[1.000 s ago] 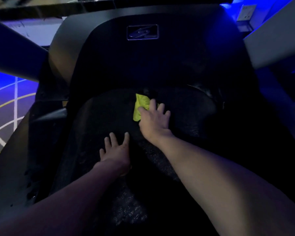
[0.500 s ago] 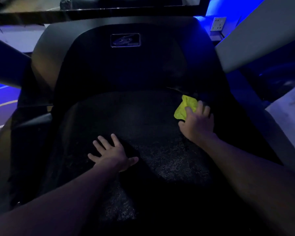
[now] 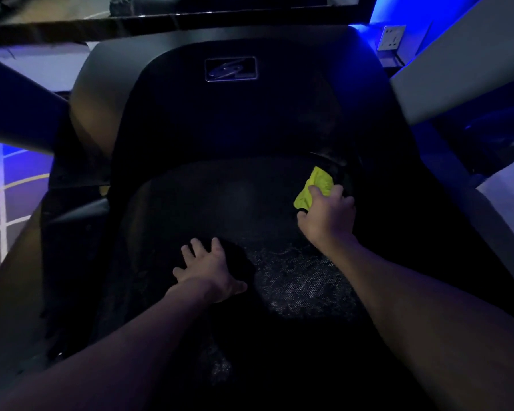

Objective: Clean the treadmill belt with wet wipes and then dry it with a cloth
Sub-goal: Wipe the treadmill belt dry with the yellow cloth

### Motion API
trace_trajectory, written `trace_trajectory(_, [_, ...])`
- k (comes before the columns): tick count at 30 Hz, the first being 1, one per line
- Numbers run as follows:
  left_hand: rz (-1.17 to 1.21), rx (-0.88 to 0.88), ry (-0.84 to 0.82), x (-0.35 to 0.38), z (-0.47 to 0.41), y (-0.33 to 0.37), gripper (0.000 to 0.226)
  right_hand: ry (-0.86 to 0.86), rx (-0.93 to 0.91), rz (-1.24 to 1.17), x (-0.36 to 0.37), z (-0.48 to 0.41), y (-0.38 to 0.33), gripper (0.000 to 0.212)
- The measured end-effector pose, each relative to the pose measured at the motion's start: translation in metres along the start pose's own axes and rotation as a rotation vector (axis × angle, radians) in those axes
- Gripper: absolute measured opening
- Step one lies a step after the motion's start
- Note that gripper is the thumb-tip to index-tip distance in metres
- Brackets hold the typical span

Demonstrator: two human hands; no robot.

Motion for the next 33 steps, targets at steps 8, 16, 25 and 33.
trace_trajectory(8, [0.01, 0.045, 0.168, 0.008, 0.013, -0.079, 0.084, -0.134, -0.229, -0.072, 0.065, 0.058, -0.152, 0.053])
trace_trajectory(16, [0.262, 0.049, 0.266, 0.043, 0.021, -0.172, 0.087, -0.229, -0.44, -0.176, 0.135, 0.134, -0.297, 0.034])
trace_trajectory(25, [0.054, 0.16, 0.342, 0.039, 0.018, -0.141, 0.09, -0.297, -0.527, -0.087, 0.13, 0.129, -0.295, 0.034])
trace_trajectory(33, [0.029, -0.036, -0.002, 0.023, 0.031, -0.109, 0.108, -0.342, -0.519, 0.005, 0.105, 0.109, -0.248, 0.035])
Point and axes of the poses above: each hand's wrist, its own z-axis away from the middle knuckle, its own x-axis out of the palm, y = z × x, the point moved 4 cm from there along -z, towards the middle knuckle, and after that the axes turned 15 degrees about -z, right-handed, at the moved point
